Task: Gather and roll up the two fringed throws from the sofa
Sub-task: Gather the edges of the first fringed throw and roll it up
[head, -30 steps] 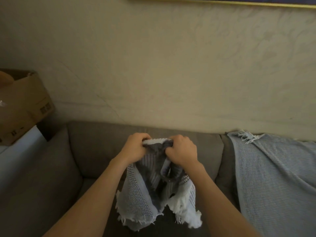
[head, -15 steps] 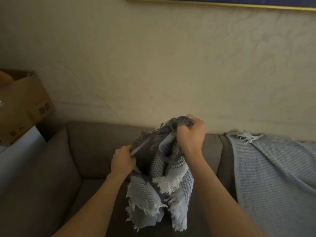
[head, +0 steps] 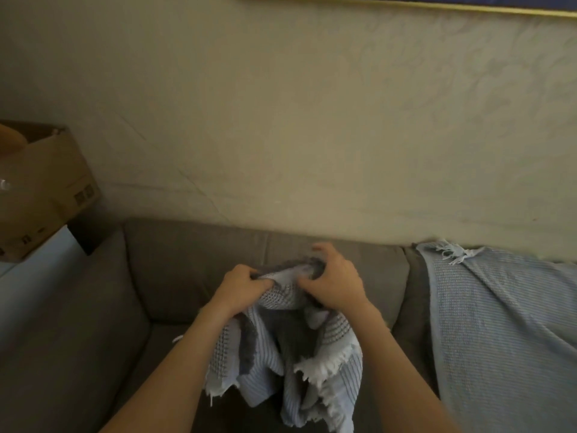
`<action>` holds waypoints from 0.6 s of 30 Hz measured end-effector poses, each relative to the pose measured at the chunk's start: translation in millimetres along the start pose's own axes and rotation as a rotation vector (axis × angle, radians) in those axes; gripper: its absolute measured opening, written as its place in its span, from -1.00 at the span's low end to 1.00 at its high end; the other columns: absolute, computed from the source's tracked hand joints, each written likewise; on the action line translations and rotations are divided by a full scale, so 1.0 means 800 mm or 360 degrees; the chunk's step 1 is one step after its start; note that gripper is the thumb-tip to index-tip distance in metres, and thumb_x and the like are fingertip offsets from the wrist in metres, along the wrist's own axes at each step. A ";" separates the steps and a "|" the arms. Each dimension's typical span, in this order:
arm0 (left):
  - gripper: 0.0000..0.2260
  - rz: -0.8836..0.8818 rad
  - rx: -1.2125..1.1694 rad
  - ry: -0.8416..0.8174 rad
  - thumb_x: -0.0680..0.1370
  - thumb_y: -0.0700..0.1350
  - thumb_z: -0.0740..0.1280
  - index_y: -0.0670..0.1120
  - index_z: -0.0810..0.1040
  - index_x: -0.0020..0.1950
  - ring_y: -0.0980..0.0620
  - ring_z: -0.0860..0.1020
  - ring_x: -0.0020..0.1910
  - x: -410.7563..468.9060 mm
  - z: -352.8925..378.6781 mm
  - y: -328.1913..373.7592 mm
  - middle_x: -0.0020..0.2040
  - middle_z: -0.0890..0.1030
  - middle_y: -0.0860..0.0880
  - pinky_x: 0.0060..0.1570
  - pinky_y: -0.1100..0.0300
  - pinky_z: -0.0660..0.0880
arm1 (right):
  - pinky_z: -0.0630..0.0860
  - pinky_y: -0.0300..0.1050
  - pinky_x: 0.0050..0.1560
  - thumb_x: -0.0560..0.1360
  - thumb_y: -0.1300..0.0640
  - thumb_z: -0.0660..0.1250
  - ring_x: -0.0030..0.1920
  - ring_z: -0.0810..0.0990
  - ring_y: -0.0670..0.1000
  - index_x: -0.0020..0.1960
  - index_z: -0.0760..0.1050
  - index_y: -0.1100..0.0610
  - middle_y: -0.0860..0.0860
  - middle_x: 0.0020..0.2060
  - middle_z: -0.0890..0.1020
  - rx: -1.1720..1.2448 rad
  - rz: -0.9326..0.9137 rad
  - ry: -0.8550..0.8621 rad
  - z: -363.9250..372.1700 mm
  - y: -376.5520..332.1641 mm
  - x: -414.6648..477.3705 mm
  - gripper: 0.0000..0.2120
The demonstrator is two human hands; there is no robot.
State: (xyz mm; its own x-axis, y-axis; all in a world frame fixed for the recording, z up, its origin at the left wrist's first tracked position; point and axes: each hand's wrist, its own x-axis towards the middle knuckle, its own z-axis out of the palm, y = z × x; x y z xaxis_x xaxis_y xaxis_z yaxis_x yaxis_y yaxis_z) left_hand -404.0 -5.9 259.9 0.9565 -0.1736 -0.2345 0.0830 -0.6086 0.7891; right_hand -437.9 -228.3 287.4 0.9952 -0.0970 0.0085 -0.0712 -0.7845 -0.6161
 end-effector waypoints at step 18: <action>-0.72 0.0194 0.0422 0.0202 0.62 -0.29 0.35 -0.08 0.67 0.28 -0.15 0.68 0.14 -0.015 0.020 -0.049 0.12 0.73 -0.10 0.16 0.02 0.62 | 0.27 -0.10 -0.41 0.41 0.10 0.36 -0.42 0.39 0.09 -0.32 0.23 0.12 0.03 -0.42 0.39 -0.0026 0.0096 -0.0064 0.027 -0.007 0.005 -0.69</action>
State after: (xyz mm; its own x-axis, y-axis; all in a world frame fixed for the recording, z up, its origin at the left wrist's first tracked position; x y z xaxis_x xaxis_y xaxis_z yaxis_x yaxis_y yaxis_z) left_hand -423.2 7.3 222.6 0.9836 -0.1697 -0.0615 -0.0941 -0.7726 0.6278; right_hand -432.1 -211.2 274.0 0.9909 -0.1203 -0.0599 -0.1320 -0.7880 -0.6013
